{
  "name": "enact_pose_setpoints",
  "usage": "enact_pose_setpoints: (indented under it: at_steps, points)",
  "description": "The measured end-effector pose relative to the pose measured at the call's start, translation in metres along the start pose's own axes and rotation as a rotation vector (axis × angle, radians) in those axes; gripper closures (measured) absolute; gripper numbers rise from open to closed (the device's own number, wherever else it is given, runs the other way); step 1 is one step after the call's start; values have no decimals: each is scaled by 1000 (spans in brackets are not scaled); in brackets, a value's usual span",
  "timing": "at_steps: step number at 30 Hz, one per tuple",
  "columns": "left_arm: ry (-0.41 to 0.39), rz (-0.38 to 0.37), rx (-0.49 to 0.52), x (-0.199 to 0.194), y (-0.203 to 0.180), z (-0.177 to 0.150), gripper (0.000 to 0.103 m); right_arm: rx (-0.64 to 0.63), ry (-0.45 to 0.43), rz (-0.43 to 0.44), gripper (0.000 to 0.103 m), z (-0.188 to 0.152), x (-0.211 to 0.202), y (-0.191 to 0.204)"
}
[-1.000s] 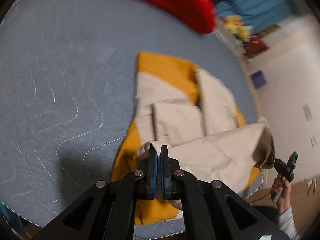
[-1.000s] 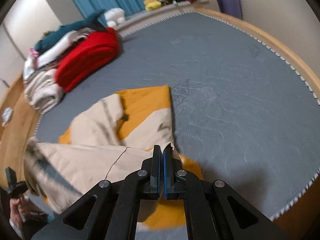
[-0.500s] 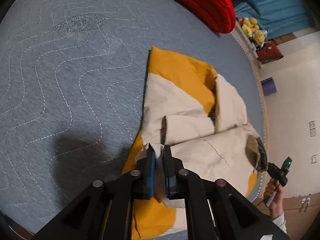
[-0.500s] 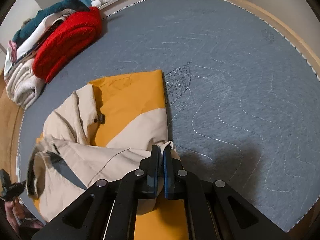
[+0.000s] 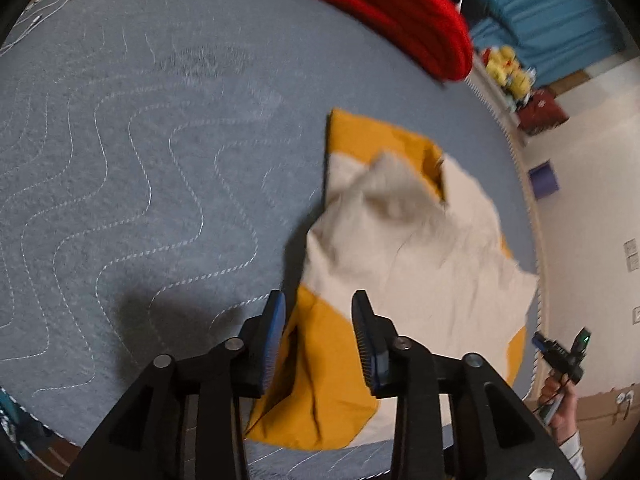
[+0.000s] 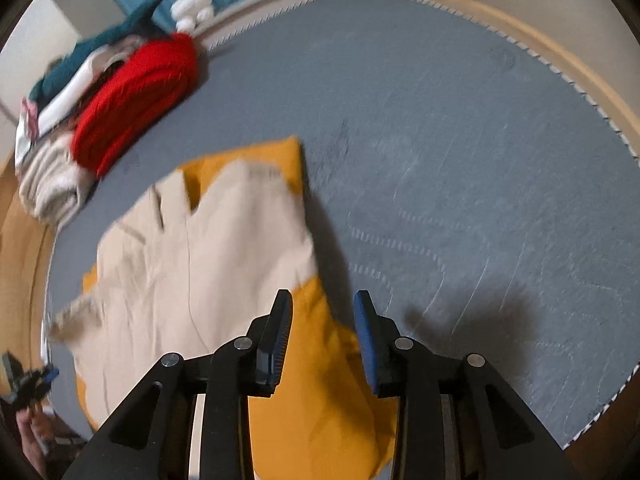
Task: Fold large clothes
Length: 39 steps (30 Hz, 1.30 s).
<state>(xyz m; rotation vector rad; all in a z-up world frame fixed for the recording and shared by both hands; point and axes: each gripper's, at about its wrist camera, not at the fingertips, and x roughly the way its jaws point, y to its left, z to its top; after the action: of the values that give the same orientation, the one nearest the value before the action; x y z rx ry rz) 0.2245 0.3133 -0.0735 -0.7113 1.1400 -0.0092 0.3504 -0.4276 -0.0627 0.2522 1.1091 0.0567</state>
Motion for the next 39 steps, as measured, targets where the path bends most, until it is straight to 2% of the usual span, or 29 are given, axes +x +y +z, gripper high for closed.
enact_pose_setpoints:
  at_steps: [4,9,22,23,26,29,31,33,35,39]
  points:
    - [46,48,2,15,-2,3,65,-45,86,-2,67,-7,19,7]
    - [77,60,2,30,-8,8,65,-85,147,-32,67,-11,40,14]
    - [130,93,28,56,-18,17,65,-114,159,-49,68,-10,49,17]
    - [131,94,32,56,-19,17,65,-118,157,-50,69,-10,48,18]
    - [133,101,48,57,-23,16,65,-136,152,-51,83,-12,48,23]
    - [122,106,51,55,-24,16,73,-157,136,-50,93,-14,45,28]
    - [116,98,51,53,-25,17,90,-169,116,-46,96,-14,41,32]
    - [110,86,66,50,-27,17,98,-171,89,-34,98,-13,33,35]
    - [73,81,111,42,-34,19,100,-163,37,-10,98,-11,19,39]
    - [-89,20,164,8,-51,26,101,-141,-91,27,99,-6,-11,45]
